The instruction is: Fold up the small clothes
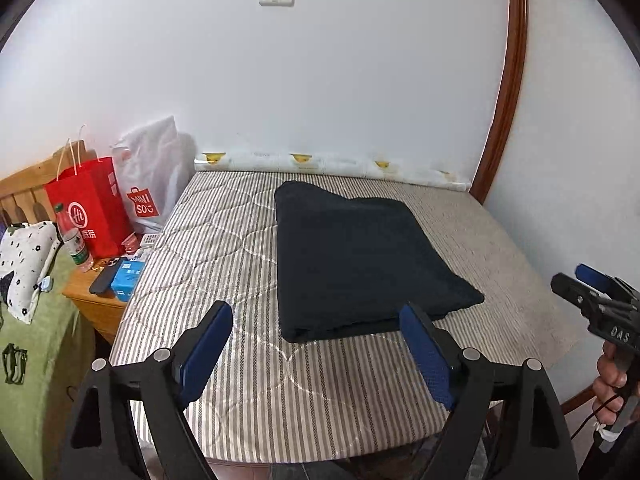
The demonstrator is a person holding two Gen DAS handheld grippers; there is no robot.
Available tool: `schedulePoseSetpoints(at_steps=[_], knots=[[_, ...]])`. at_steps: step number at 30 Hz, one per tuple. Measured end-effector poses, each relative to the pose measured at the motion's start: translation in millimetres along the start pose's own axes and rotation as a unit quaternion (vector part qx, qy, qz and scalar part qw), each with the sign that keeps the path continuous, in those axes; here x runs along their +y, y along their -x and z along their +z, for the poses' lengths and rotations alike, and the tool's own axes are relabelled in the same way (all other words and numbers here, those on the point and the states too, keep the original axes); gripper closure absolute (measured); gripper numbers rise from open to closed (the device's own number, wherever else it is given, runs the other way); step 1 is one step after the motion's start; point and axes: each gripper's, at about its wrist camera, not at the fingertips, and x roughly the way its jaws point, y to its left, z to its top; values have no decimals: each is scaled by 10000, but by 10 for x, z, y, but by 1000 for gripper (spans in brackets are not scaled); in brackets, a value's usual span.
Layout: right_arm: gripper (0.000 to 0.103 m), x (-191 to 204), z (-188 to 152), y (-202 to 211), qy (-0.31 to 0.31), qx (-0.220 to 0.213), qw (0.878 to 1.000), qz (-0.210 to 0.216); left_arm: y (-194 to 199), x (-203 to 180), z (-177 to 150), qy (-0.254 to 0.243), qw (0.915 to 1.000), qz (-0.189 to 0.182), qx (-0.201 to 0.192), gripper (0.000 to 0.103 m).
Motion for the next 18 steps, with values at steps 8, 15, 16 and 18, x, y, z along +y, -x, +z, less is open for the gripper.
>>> schedulePoseSetpoints(at_steps=[8, 15, 16, 18], knots=[[10, -29, -21, 267, -66, -94, 9999, -108, 144, -15, 19, -6, 9998, 129, -135, 18], [10, -36, -25, 339, -98, -119, 9997, -169, 193, 3, 8, 2, 9997, 184, -169, 18], [10, -38, -25, 343, -119, -114, 9997, -178, 198, 3, 4, 4, 9997, 183, -168, 18], [10, -48, -26, 360, -139, -114, 9997, -184, 201, 5, 6, 3, 9997, 174, -171, 18]])
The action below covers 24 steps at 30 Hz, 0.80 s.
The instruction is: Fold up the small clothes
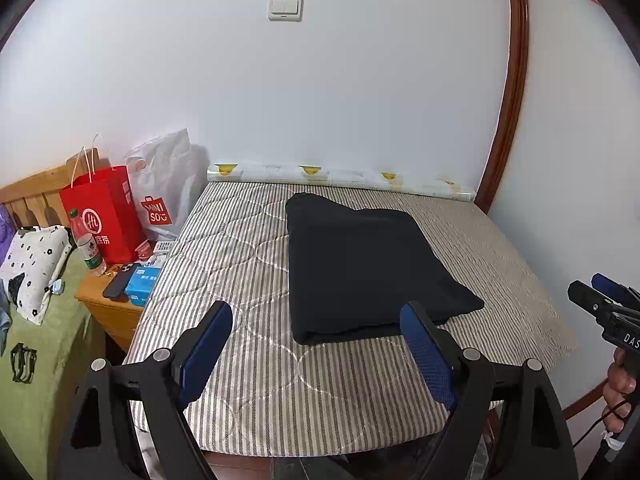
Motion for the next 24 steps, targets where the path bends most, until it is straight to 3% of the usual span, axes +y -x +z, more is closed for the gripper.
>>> schedulePoseSetpoints(at_steps=[24], knots=[[10, -16, -11, 109, 36, -102, 9999, 45, 19, -58, -4, -8, 10000, 7, 21, 18]])
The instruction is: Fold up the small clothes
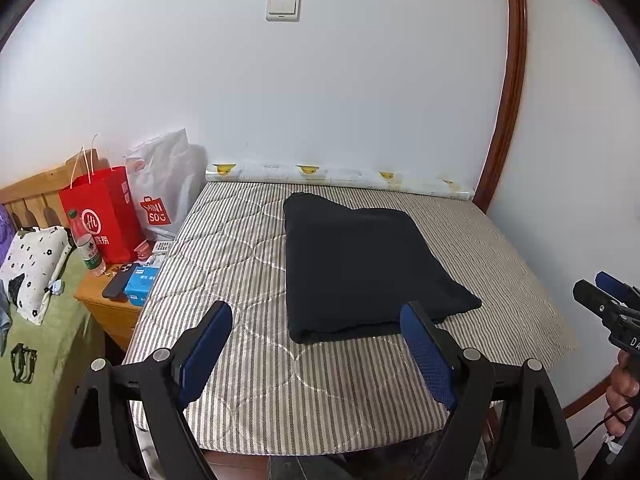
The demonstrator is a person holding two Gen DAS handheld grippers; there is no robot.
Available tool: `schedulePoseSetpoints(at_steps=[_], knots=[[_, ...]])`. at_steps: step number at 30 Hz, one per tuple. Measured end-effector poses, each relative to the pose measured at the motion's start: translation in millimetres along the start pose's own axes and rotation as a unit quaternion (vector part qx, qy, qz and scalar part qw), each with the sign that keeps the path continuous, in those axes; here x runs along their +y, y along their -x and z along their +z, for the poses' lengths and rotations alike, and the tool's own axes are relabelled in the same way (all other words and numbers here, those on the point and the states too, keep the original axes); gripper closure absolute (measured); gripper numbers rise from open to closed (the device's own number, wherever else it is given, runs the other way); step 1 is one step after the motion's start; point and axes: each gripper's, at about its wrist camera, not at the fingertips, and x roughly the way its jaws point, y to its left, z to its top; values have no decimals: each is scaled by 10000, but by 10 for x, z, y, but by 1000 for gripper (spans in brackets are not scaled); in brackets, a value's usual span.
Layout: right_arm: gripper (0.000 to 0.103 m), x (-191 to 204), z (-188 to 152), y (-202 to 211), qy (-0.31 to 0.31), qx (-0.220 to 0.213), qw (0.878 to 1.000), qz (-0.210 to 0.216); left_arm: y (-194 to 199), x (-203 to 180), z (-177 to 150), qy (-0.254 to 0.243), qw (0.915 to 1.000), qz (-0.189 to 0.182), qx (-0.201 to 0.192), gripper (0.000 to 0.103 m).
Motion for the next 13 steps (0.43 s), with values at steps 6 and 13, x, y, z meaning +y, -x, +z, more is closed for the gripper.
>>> schedulePoseSetpoints(at_steps=[6, 13], knots=[[10, -63, -3, -15, -13, 10, 10000, 24, 1, -3, -1, 8, 10000, -8, 13, 18], [10, -85, -8, -28, -30, 21, 10000, 47, -1, -15, 10, 20, 10000, -11, 19, 18]])
